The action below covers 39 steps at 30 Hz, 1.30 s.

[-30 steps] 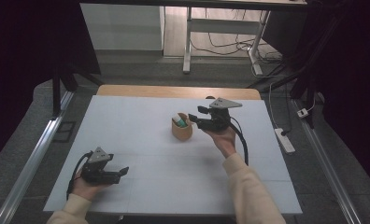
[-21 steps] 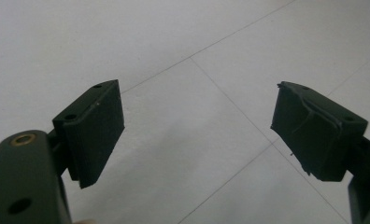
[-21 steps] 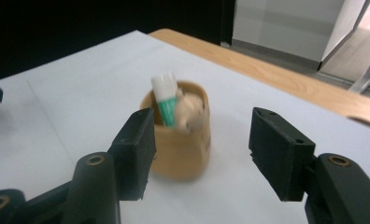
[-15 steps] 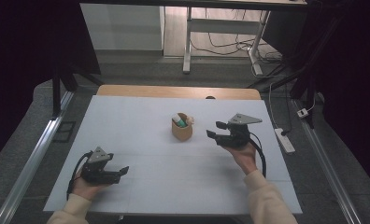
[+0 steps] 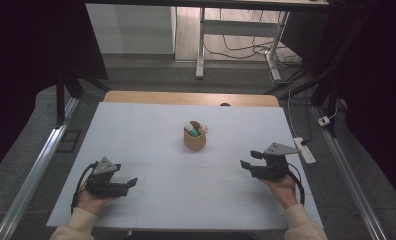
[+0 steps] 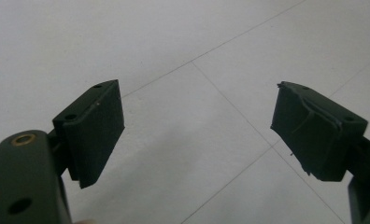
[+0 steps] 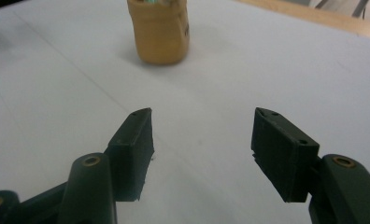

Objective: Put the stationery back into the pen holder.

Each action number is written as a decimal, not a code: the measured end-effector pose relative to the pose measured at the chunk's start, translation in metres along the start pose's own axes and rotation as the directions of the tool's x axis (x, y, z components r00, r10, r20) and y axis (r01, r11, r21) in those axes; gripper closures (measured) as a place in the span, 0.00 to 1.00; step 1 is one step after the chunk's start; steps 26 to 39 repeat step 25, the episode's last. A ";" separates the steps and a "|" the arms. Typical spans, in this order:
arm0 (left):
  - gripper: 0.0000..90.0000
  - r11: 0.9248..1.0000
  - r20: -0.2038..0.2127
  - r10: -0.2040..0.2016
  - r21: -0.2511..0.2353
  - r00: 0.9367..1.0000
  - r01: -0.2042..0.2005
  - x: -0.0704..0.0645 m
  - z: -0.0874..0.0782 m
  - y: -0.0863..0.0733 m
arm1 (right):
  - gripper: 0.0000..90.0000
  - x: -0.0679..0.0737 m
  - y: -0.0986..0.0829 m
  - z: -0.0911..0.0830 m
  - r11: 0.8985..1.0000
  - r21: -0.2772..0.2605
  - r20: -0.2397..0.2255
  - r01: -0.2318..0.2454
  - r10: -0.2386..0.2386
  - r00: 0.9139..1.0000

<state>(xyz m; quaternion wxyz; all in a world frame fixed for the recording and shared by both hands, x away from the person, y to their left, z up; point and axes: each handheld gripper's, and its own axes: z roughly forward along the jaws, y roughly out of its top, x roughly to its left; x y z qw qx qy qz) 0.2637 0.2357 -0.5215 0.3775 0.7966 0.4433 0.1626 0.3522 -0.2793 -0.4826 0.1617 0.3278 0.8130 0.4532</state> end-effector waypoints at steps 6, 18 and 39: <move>0.18 1.000 -0.001 0.003 -0.005 1.000 -0.003 -0.001 -0.001 0.000 | 0.42 -0.003 -0.017 -0.011 0.999 0.036 0.021 -0.006 0.005 1.000; 0.18 1.000 -0.004 0.011 -0.012 1.000 -0.011 -0.002 -0.002 0.000 | 0.42 -0.006 -0.035 -0.019 0.998 0.063 0.016 0.019 -0.020 1.000; 0.18 1.000 0.011 -0.010 -0.026 1.000 0.010 0.000 -0.005 0.000 | 0.40 -0.005 -0.035 -0.018 0.997 0.068 0.020 0.035 -0.037 0.999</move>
